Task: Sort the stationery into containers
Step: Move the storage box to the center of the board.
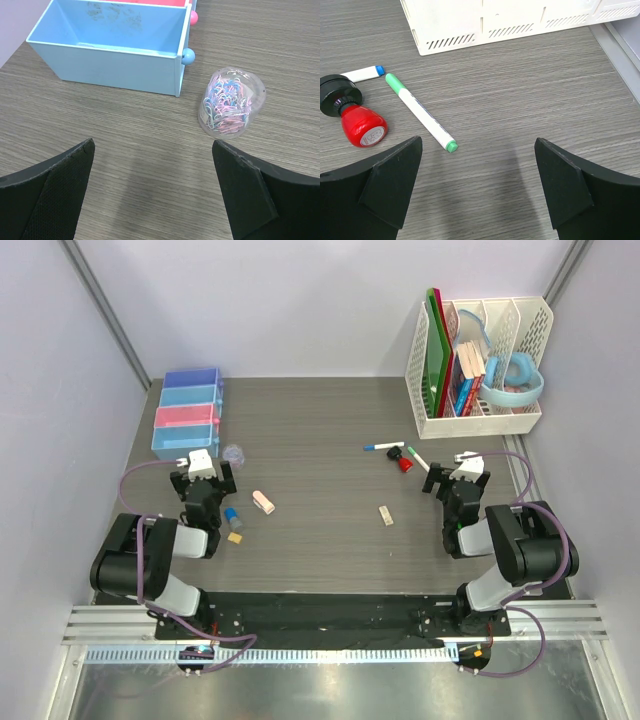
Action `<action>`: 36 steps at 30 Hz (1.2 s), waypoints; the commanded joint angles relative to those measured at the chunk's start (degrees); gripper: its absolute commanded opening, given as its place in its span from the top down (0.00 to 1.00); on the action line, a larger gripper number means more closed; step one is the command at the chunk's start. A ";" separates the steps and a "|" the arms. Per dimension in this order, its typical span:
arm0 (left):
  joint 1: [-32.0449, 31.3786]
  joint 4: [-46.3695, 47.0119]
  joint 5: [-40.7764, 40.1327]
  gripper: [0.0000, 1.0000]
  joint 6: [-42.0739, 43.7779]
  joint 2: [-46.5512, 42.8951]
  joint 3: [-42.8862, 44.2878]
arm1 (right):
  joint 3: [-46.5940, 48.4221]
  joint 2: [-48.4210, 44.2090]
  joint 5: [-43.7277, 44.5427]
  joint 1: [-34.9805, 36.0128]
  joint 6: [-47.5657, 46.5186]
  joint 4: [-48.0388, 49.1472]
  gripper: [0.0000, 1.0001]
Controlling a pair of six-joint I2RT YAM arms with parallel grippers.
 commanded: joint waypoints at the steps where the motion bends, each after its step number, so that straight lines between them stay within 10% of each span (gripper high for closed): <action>1: -0.10 4.36 -1.63 0.00 -0.28 0.16 -0.30 | 0.21 -0.99 1.00 -0.25 0.46 3.76 0.00; 26: 0.69 1.54 3.21 0.00 0.78 -3.26 0.05 | -1.37 -3.35 -7.08 -0.25 -2.60 4.47 0.01; 36: 0.61 -28.41 13.47 0.00 9.37 -21.45 10.76 | 2.74 -15.99 -18.92 -0.34 -7.36 -13.96 0.00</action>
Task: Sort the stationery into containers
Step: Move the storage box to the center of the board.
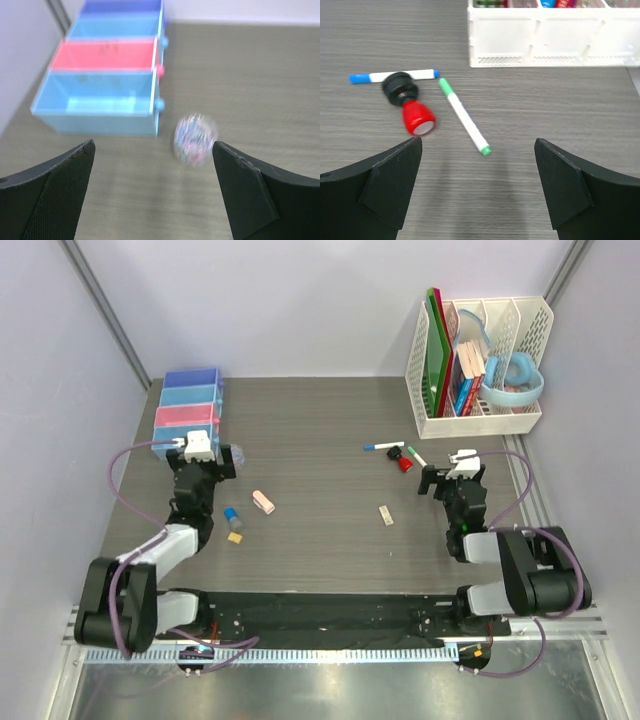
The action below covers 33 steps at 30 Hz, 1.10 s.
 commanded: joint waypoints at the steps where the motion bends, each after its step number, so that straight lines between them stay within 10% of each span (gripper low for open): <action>1: 0.24 -12.02 8.08 0.00 9.33 -7.29 5.52 | 4.88 -8.10 -9.04 -0.23 -4.76 -11.66 0.00; 10: 0.32 -45.35 13.47 0.00 9.72 -6.61 22.40 | 22.09 -18.83 -20.05 -0.32 -24.10 -56.56 0.00; 20: 2.16 -56.15 1.07 0.02 1.91 8.24 44.42 | 29.84 -24.54 -17.14 -0.32 -25.69 -63.54 0.01; 33: 7.18 -60.92 15.05 0.09 -2.85 33.73 70.65 | 32.92 -27.18 -15.56 -0.23 -24.63 -67.14 0.00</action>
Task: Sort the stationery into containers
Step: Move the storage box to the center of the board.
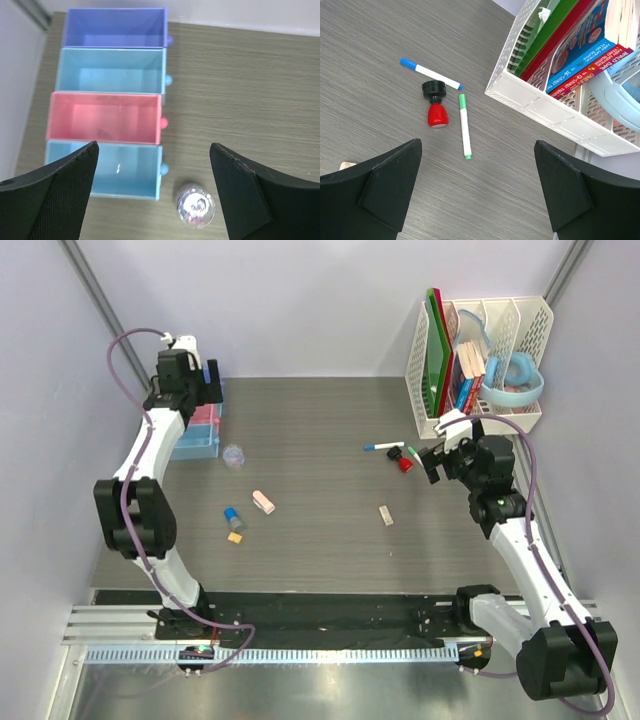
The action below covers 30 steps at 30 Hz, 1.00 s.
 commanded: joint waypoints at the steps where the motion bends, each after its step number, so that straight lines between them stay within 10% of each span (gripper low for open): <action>1: -0.08 -1.01 8.57 0.09 0.43 7.00 5.37 | 1.75 -2.09 1.14 -0.08 0.53 -0.81 0.00; 30: 3.00 9.01 14.56 0.11 4.12 36.54 34.47 | -1.24 -5.35 12.04 -0.08 -0.97 -3.36 0.00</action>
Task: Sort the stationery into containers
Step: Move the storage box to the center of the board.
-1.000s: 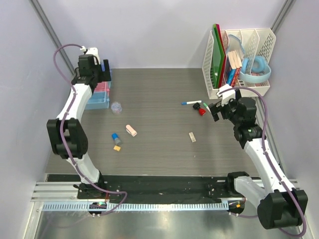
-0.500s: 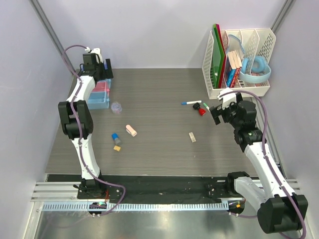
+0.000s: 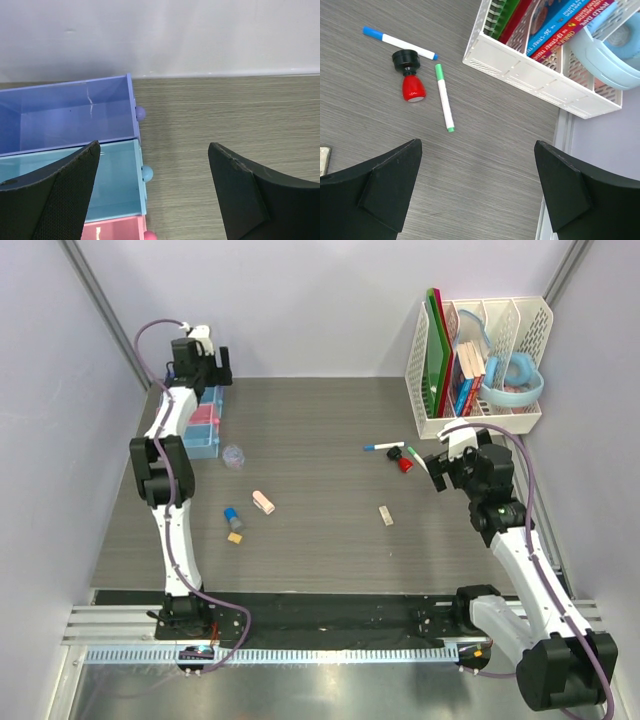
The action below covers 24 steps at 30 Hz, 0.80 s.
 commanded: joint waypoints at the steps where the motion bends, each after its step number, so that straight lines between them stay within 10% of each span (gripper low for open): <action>1: -0.04 2.87 0.20 0.11 3.76 2.27 3.65 | 1.69 -2.07 3.82 -0.16 -0.51 -0.10 0.00; 24: -2.24 3.23 3.81 0.11 7.82 12.56 10.69 | 1.78 -3.03 5.32 -0.08 1.08 -1.16 0.00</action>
